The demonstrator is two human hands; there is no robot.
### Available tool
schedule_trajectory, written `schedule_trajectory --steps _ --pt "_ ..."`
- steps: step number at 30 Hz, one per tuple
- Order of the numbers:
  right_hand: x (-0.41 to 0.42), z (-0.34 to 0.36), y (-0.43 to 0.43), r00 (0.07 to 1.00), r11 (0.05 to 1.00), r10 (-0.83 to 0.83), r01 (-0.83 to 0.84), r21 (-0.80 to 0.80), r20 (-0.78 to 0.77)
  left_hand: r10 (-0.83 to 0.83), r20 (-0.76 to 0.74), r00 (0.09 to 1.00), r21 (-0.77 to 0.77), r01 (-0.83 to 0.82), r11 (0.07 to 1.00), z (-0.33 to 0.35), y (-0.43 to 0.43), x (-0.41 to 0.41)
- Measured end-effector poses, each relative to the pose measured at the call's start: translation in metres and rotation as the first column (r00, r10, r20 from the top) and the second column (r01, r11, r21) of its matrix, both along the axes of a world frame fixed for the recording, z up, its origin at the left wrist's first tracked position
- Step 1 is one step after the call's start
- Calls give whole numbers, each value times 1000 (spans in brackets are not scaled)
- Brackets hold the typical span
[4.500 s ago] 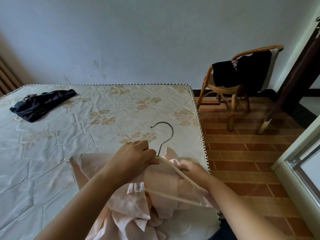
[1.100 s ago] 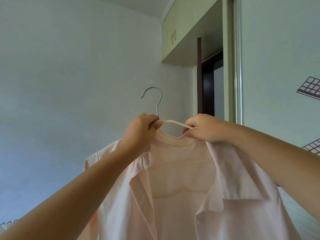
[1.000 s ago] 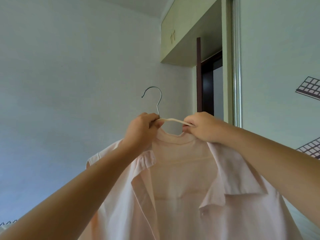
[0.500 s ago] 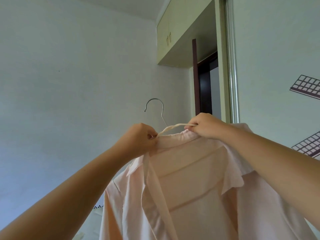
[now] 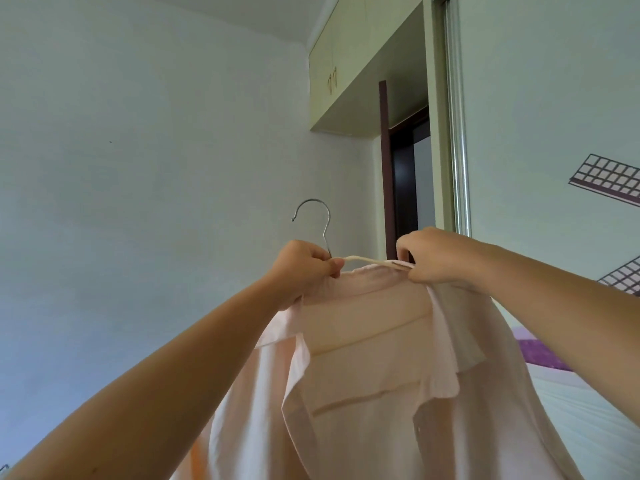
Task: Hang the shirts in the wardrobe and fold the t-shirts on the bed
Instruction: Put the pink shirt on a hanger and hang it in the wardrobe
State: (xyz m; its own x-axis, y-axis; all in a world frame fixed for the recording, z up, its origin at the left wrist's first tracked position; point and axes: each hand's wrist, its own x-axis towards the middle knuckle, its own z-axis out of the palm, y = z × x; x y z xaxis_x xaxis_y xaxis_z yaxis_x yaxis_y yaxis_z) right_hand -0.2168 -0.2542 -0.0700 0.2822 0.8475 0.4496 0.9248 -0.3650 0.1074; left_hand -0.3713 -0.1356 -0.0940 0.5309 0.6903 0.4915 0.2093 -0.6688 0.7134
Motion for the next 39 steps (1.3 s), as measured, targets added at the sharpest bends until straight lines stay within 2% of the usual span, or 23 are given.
schedule_trajectory --steps 4,7,11,14,16,21,23,30,35,39 --pt "5 -4 2 994 998 37 -33 45 -103 -28 -7 1000 -28 27 999 2 -1 5" --pt "1 1 4 981 994 90 -78 70 -174 -11 -78 997 28 13 1000 11 0 7" --pt "-15 7 11 986 990 112 -101 98 -120 9 -165 986 114 10 993 19 -2 8" --pt "-23 12 14 995 974 95 -84 210 -42 2 -159 987 118 17 993 21 -4 8" --pt "-27 14 16 993 961 113 -98 260 -43 14 -165 986 139 9 990 23 -5 7" --pt "-29 12 11 973 989 141 -132 62 -182 6 -186 983 178 28 984 20 -6 5" --pt "-27 12 5 966 991 133 -130 28 -222 -2 -194 981 202 42 978 17 -7 8" --pt "-14 9 -1 995 999 -10 14 38 -102 102 -188 977 345 -32 938 20 -15 19" --pt "-3 13 -4 994 995 -6 17 99 -111 99 -154 983 355 -38 934 24 -15 19" --pt "4 18 -5 996 973 29 -9 229 -87 73 -117 990 291 -36 956 28 -17 16"
